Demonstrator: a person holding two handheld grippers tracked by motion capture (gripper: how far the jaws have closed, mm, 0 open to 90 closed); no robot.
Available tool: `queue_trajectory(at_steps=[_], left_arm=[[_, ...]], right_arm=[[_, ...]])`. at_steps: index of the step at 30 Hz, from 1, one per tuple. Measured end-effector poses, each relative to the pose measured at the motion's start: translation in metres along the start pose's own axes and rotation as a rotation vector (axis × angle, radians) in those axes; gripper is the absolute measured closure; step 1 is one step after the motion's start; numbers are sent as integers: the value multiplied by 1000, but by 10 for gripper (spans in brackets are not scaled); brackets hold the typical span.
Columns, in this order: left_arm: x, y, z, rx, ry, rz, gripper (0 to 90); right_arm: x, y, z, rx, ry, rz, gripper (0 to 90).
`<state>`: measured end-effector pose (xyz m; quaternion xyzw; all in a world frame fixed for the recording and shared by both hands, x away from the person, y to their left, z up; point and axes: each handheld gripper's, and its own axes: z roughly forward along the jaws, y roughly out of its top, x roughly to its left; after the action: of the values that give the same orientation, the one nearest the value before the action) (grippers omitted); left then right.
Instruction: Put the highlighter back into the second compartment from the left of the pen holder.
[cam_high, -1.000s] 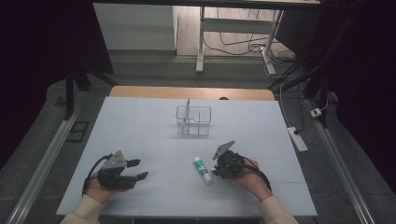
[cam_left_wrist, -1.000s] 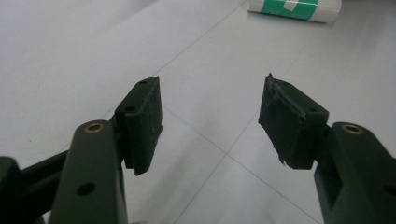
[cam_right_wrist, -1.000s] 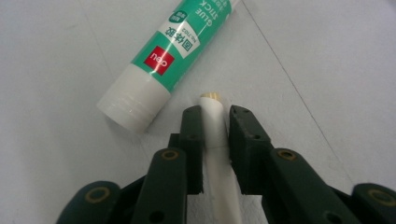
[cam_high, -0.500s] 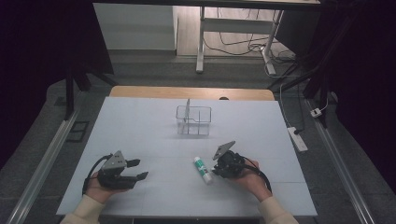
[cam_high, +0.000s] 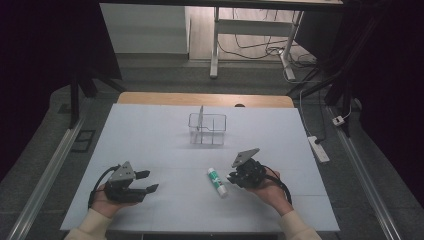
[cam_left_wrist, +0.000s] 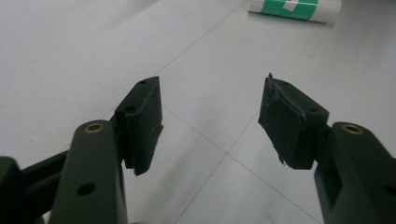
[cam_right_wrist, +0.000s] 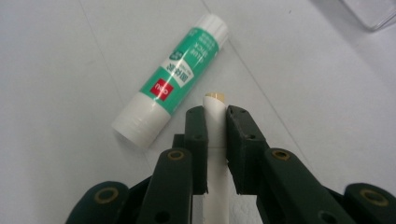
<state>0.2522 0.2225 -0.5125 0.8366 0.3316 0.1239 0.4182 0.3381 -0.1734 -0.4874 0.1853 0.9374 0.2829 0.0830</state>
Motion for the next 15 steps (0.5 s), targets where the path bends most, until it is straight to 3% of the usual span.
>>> queue_trajectory(at_steps=[15], left_arm=[[0,-1,0,3,4,3,394]], right_arm=[[-4,0,-15,-72,-19,34,781]])
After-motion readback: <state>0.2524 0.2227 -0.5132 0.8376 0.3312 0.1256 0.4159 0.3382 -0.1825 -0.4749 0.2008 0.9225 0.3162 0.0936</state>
